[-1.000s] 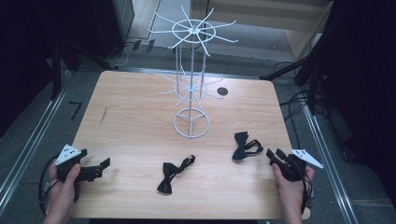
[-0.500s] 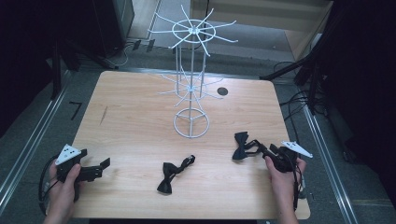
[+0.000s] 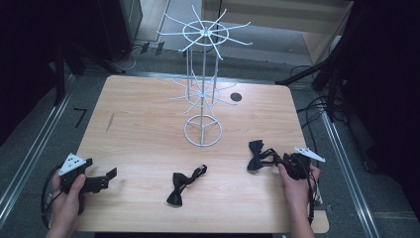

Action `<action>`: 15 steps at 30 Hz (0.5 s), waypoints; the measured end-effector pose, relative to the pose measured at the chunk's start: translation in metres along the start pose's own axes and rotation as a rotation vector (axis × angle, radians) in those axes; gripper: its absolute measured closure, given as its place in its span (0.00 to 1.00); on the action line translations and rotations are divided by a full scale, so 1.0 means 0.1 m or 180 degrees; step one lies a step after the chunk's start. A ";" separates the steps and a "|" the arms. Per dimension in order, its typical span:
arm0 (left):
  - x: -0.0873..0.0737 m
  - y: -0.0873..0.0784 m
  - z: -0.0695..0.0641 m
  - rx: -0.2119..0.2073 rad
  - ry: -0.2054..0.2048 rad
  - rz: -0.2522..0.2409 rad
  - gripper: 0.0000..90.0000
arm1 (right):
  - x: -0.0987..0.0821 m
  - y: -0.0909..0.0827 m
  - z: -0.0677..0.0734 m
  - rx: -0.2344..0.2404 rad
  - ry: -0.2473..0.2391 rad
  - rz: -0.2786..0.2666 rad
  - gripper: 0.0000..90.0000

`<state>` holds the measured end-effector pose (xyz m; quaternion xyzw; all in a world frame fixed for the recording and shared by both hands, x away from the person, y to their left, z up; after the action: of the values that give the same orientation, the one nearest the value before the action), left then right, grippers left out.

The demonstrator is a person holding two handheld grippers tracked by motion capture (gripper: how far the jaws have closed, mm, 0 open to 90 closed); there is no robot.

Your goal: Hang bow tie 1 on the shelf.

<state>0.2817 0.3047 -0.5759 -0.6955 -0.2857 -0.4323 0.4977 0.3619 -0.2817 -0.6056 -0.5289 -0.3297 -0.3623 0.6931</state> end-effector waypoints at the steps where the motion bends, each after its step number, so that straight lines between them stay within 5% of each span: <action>1: 0.00 0.00 0.00 -0.0002 -0.0002 0.0002 0.00 | 0.00 0.00 0.00 -0.0004 -0.0016 0.0005 0.64; 15: 0.00 0.00 0.00 0.0015 0.0028 -0.0001 0.00 | -0.03 -0.02 0.03 -0.0002 -0.0244 0.0064 0.89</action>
<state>0.2817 0.3048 -0.5757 -0.6924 -0.2847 -0.4348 0.5005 0.3582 -0.2784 -0.6068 -0.5460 -0.3505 -0.3348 0.6833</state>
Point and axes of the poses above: each handheld gripper's, and its own axes: y roughly forward along the jaws, x roughly out of its top, z roughly to its left, the point moved 9 cm from there along y, roughly forward along the jaws, and after that the axes turned 9 degrees about -z, right-handed, at the moved point
